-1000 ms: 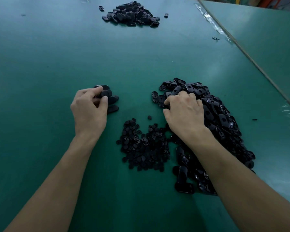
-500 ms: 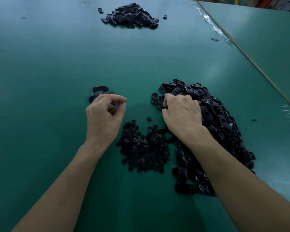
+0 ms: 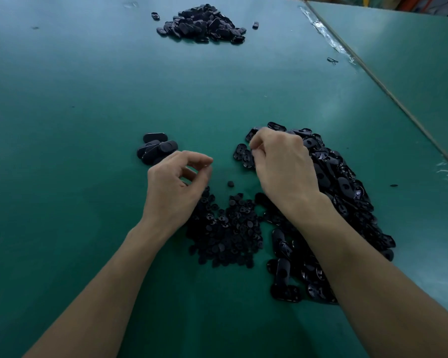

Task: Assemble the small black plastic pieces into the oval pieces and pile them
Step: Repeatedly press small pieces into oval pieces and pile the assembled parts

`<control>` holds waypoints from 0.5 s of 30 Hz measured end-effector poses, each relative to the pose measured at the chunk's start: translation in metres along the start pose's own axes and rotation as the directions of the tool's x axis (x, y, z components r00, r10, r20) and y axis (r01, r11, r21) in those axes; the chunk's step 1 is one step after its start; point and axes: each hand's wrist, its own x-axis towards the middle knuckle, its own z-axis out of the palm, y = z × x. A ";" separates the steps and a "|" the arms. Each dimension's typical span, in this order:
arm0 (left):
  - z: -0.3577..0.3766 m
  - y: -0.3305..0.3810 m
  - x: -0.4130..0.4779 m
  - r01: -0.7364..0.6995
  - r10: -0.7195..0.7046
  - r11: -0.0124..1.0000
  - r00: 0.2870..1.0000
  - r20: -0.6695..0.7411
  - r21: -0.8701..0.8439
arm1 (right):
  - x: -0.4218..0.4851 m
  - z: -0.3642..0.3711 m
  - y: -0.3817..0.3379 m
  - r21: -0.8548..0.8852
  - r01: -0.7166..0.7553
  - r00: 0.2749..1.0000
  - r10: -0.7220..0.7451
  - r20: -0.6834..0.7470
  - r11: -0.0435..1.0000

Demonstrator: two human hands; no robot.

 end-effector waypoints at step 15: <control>0.002 0.005 0.001 0.236 -0.200 0.906 0.970 0.138 -0.352 | -0.007 0.006 -0.020 0.547 -0.051 0.978 -0.068 0.196 0.836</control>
